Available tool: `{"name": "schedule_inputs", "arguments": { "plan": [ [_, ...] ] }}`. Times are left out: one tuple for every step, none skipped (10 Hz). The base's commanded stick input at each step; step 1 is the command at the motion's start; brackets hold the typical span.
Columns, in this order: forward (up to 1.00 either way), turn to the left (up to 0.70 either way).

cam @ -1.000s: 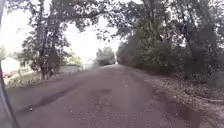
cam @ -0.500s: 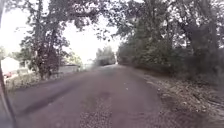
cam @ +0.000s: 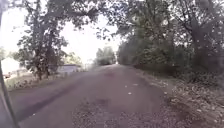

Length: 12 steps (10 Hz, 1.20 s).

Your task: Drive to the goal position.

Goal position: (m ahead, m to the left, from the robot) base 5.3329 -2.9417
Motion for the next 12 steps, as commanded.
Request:
{"name": "schedule_inputs", "arguments": {
  "plan": [
    [0.7, 0.0],
    [0.7, 0.0],
    [0.7, 0.0],
    [0.7, 0.0],
    [0.7, 0.0],
    [0.7, 0.0],
    [0.7, 0.0],
    [0.7, 0.0],
    [0.7, 0.0],
    [0.7, 0.0],
    [0.7, 0.0],
    [0.7, 0.01]
  ]
}}
